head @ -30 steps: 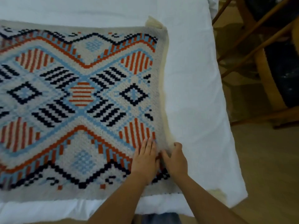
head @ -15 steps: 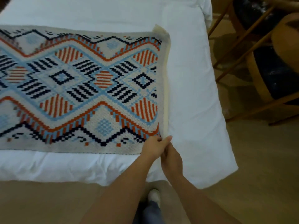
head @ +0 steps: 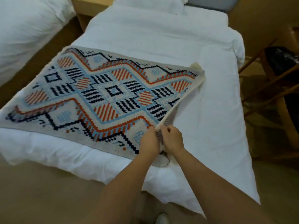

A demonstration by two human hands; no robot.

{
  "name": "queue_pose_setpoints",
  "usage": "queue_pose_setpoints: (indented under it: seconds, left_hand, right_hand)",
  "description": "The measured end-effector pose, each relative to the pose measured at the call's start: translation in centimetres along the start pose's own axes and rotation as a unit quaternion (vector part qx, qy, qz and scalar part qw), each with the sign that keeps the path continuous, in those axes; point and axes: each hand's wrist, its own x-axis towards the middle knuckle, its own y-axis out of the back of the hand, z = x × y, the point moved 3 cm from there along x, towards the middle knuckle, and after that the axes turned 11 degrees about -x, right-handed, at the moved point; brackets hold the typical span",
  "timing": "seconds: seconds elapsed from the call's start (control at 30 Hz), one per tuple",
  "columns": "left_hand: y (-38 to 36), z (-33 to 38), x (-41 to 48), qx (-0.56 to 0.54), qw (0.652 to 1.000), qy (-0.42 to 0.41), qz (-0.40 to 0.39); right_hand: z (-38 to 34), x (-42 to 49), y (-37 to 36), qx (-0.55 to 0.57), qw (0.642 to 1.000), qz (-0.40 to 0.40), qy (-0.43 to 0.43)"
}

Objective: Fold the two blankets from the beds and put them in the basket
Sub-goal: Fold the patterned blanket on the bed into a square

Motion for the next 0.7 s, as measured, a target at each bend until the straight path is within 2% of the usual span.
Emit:
queue_pose_setpoints:
  seconds: [0.13,0.23,0.47,0.7]
  left_hand:
    - [5.9,-0.6,1.8,0.054,0.994,-0.082,-0.048]
    - [11.6,-2.8,4.1,0.120,0.984,-0.109,-0.072]
    - [24.7,-9.4,9.8,0.260,0.961,0.005,-0.092]
    - [36.1,-15.8,14.1,0.207,0.973,0.102,-0.021]
  right_hand:
    - [-6.4,3.1,-4.1,-0.060,0.997,-0.055,-0.012]
    - [-10.3,4.8,-8.0,-0.094,0.992,-0.067,-0.043]
    - [-20.2,4.9,-18.3,-0.126,0.992,-0.025,0.003]
    - [-28.6,6.3,-29.2,-0.125,0.989,-0.070,0.020]
